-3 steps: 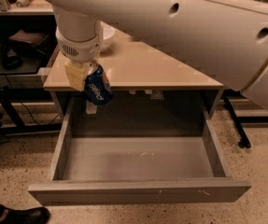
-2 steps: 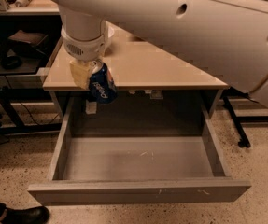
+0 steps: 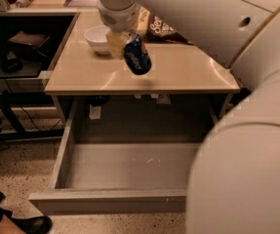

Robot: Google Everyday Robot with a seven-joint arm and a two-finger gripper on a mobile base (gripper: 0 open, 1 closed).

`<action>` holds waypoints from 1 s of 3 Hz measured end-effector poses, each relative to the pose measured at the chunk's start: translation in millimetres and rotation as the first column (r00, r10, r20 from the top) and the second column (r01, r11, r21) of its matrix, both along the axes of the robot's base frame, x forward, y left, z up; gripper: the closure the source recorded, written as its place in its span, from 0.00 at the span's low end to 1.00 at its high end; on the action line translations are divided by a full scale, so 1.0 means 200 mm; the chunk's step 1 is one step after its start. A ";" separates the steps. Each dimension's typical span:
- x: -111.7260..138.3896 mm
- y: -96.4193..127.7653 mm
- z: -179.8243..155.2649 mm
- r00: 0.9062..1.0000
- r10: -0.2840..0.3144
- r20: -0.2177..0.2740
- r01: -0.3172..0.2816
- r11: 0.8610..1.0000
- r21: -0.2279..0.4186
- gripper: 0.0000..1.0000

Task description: Pick pepsi can from top drawer and place on counter

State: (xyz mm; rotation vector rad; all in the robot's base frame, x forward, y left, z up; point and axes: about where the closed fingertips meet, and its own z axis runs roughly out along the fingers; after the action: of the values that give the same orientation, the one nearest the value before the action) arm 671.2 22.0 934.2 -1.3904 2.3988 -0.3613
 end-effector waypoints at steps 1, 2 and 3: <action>0.25 -0.19 -0.13 0.997 -0.029 -0.069 0.024 0.997 -0.076 1.00; 0.42 -0.33 -0.29 0.992 -0.023 -0.126 0.018 0.999 -0.035 1.00; 0.42 -0.33 -0.29 0.992 -0.023 -0.126 0.019 0.999 -0.035 0.81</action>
Offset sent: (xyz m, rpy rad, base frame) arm 0.2259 -0.1299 0.0323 0.5170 0.0414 -0.0867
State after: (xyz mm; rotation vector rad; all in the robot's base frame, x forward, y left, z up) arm 754.3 -44.4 876.2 -1.4441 2.5210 -0.3293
